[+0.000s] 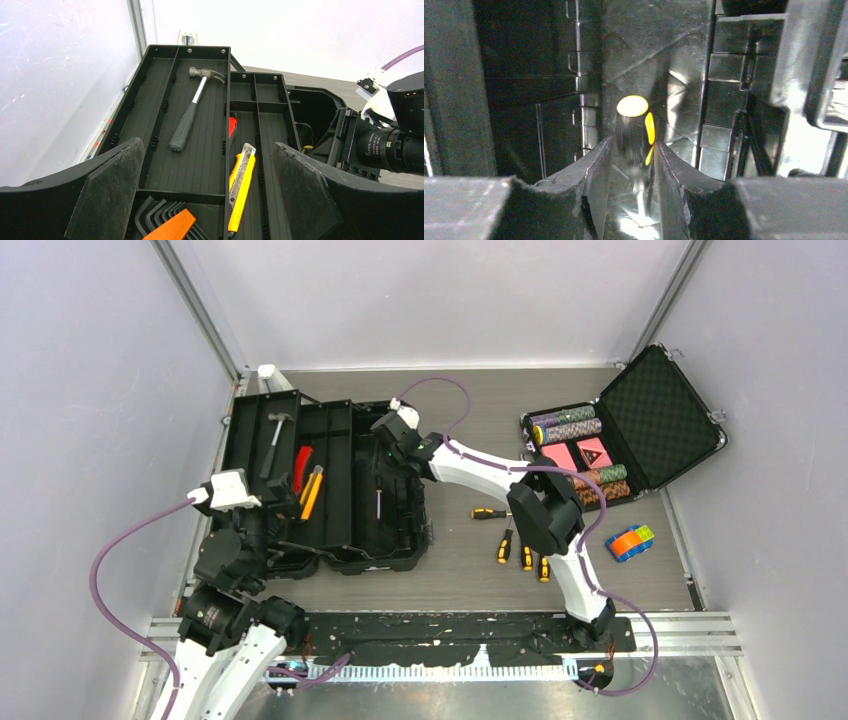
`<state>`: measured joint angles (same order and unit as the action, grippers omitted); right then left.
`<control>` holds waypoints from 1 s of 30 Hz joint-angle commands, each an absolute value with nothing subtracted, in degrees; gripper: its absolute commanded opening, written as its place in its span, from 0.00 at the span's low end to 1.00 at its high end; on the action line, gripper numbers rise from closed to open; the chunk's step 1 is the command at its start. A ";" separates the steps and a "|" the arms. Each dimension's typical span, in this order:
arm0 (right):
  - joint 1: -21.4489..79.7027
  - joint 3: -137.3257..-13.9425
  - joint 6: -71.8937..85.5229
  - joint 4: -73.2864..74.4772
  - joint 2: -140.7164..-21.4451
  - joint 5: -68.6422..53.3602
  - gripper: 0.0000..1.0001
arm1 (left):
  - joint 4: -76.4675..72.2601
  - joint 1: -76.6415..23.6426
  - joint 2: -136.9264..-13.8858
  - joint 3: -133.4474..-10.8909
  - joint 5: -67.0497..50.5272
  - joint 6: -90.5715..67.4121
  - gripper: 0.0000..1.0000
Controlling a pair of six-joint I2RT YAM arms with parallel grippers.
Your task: Pack the tool kit
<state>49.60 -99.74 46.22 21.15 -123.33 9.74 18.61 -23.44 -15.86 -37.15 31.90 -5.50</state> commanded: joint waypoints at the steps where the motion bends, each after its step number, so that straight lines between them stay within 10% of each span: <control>1: 49.65 -102.31 45.00 20.95 -120.65 11.55 0.47 | 14.86 -23.03 -15.91 -36.70 32.67 -4.95 1.00; 18: 45.53 -76.76 2.35 14.03 -89.61 3.07 0.70 | 15.16 -23.05 -15.97 -36.76 31.42 -5.05 0.99; 30: 32.13 -70.53 -22.77 36.21 -84.16 -7.46 0.74 | 15.38 -23.04 -16.00 -36.65 30.51 -5.36 1.00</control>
